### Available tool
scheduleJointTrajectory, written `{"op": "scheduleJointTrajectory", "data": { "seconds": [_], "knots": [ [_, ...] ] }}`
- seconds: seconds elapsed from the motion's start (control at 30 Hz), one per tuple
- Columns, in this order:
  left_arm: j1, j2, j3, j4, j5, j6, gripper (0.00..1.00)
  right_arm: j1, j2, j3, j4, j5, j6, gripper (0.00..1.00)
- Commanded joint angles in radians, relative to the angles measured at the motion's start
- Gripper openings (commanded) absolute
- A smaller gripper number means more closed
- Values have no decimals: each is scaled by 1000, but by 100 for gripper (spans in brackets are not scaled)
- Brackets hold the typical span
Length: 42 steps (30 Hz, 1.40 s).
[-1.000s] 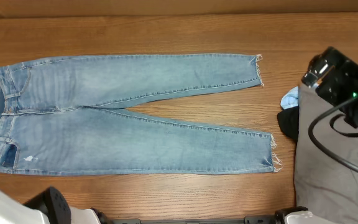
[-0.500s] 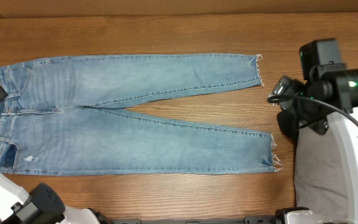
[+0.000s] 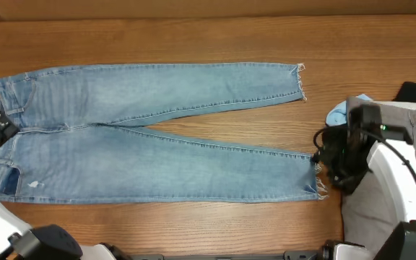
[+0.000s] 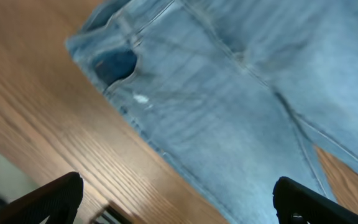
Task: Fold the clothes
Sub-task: 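Grasp the lower jeans leg hem with the right gripper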
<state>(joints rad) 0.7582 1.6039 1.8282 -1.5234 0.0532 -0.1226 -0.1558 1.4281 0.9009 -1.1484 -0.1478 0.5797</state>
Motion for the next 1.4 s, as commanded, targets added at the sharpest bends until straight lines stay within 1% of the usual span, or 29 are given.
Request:
{"op": "scheduleJointTrajectory", "data": {
  "seconds": [0.0, 0.07, 0.2, 0.3, 0.4, 0.53, 0.67, 0.7, 0.73, 0.83, 0.87, 0.93, 0.97, 1.03, 1.13, 1.17, 1.2, 1.27, 1.33, 1.37],
  "knots": [
    [93, 13, -85, 48, 30, -51, 100, -17, -16, -83, 44, -71, -4, 73],
    [148, 19, -139, 85, 72, -51, 100, -16, -16, -122, 68, -71, 11, 70],
    [228, 28, -215, 133, 79, -78, 100, -16, -16, -198, 132, -71, 79, 69],
    [267, 37, -265, 174, 79, -85, 100, -17, -16, -268, 195, -71, 112, 62],
    [279, 48, -297, 201, 79, -92, 100, -17, -16, -328, 256, -71, 136, 56],
    [277, 61, -321, 237, 78, -92, 100, -17, -16, -338, 304, -79, 146, 50],
    [277, 68, -322, 253, 71, -92, 100, -17, -16, -337, 318, -62, 155, 40],
    [277, 68, -322, 255, 66, -92, 100, -18, -16, -336, 323, -59, 155, 35],
    [277, 68, -322, 259, 68, -92, 100, -20, -16, -333, 325, -51, 154, 33],
    [277, 68, -322, 269, 68, -92, 100, -27, -16, -331, 325, -29, 155, 34],
    [277, 68, -322, 271, 68, -92, 100, -30, -16, -331, 325, -29, 154, 30],
    [277, 68, -322, 272, 68, -92, 100, -37, -16, -329, 308, -30, 155, 10],
    [277, 68, -322, 272, 68, -92, 100, -39, -16, -326, 301, -29, 154, 6],
    [277, 68, -322, 273, 67, -92, 100, -39, -16, -309, 278, -28, 151, 4],
    [277, 68, -322, 280, 68, -92, 100, -39, -17, -265, 233, -27, 109, 5],
    [277, 68, -322, 280, 68, -92, 100, -39, -17, -245, 212, -24, 95, 10],
    [277, 68, -322, 280, 67, -92, 100, -39, -17, -231, 194, -19, 93, 21],
    [277, 68, -322, 280, 68, -92, 100, -39, -17, -223, 182, -18, 94, 48],
    [277, 68, -322, 280, 68, -92, 100, -39, -17, -227, 181, -18, 96, 58],
    [276, 68, -322, 279, 68, -92, 100, -39, -17, -229, 179, -18, 102, 60]
  ]
}}
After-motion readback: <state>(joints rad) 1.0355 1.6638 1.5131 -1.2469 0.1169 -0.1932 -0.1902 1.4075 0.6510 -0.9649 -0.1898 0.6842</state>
